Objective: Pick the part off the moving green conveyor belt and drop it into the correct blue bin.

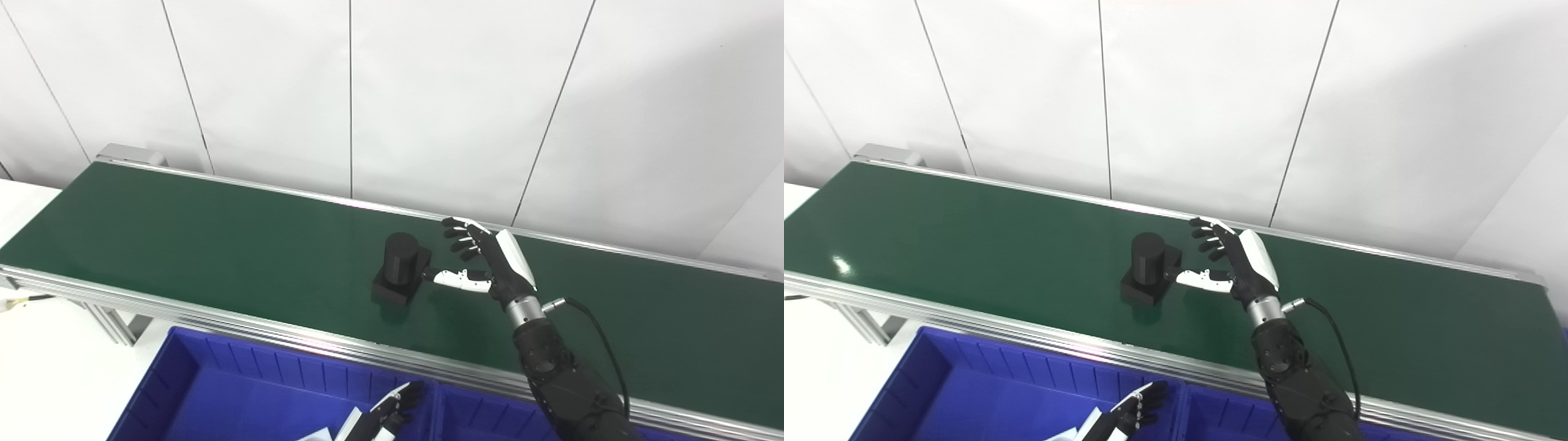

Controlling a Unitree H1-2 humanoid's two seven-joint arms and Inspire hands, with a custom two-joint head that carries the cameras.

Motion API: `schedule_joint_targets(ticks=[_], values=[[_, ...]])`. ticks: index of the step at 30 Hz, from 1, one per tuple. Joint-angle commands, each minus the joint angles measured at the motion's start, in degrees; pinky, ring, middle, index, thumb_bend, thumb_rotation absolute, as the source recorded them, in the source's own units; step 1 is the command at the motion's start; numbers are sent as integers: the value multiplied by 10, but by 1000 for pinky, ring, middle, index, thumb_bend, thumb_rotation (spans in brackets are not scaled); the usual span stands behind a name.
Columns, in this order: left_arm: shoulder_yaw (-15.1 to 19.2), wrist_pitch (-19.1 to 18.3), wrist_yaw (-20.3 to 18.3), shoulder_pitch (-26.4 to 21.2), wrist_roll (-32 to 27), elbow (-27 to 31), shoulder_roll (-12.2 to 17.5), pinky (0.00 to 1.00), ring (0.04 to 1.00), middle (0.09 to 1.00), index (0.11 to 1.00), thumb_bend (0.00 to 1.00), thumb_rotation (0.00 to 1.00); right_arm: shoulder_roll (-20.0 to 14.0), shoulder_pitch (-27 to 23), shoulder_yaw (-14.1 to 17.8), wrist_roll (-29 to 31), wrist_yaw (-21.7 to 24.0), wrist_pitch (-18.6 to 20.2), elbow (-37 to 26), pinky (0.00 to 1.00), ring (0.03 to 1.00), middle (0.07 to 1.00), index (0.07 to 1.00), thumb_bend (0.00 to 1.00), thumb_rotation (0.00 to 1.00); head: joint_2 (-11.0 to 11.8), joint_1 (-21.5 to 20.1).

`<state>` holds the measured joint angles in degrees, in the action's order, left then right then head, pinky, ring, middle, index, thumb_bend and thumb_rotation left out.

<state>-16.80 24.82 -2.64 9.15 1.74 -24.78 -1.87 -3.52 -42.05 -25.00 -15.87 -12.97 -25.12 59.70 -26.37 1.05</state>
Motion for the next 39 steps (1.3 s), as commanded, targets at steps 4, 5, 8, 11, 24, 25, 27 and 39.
schedule_joint_targets(ticks=[4, 5, 8, 11, 24, 25, 27, 39], values=[[-2, 21, 3, -8, 0, 11, 0, 863, 899, 898, 878, 799, 1000, 8, -28, 15, 25, 13, -18, -15, 642, 717, 773, 793, 809, 425, 2, -2], [-1, 21, 1, -8, -1, 11, 0, 866, 901, 899, 879, 798, 1000, 9, -28, 17, 27, 14, -18, -15, 638, 715, 774, 793, 814, 428, 3, -2], [-5, 21, 7, -8, 4, 13, 2, 862, 899, 898, 878, 797, 1000, 10, -27, 21, 32, 19, -18, -17, 636, 716, 774, 795, 818, 430, 3, -3], [-8, 21, 11, -7, 6, 14, 4, 859, 898, 898, 878, 792, 1000, 10, -27, 21, 32, 20, -18, -18, 632, 718, 772, 793, 817, 430, 2, -3], [-9, 21, 4, -3, -5, 19, 7, 875, 909, 906, 886, 790, 1000, 7, -21, 15, 24, 15, -18, -16, 623, 698, 766, 782, 815, 436, -1, -5], [-8, 21, 2, -2, -6, 20, 6, 878, 910, 906, 886, 795, 1000, 6, -21, 14, 22, 14, -18, -15, 616, 691, 759, 781, 815, 440, -1, -5], [-7, 21, 0, -2, -7, 20, 6, 885, 914, 908, 888, 800, 1000, 5, -20, 11, 17, 11, -18, -14, 608, 683, 748, 777, 811, 440, -2, -5], [-2, 21, -9, 3, -8, 26, 3, 879, 912, 908, 885, 794, 1000, 7, -29, 8, -39, -44, -18, 47, 473, 555, 674, 686, 794, 148, 1, -8]])
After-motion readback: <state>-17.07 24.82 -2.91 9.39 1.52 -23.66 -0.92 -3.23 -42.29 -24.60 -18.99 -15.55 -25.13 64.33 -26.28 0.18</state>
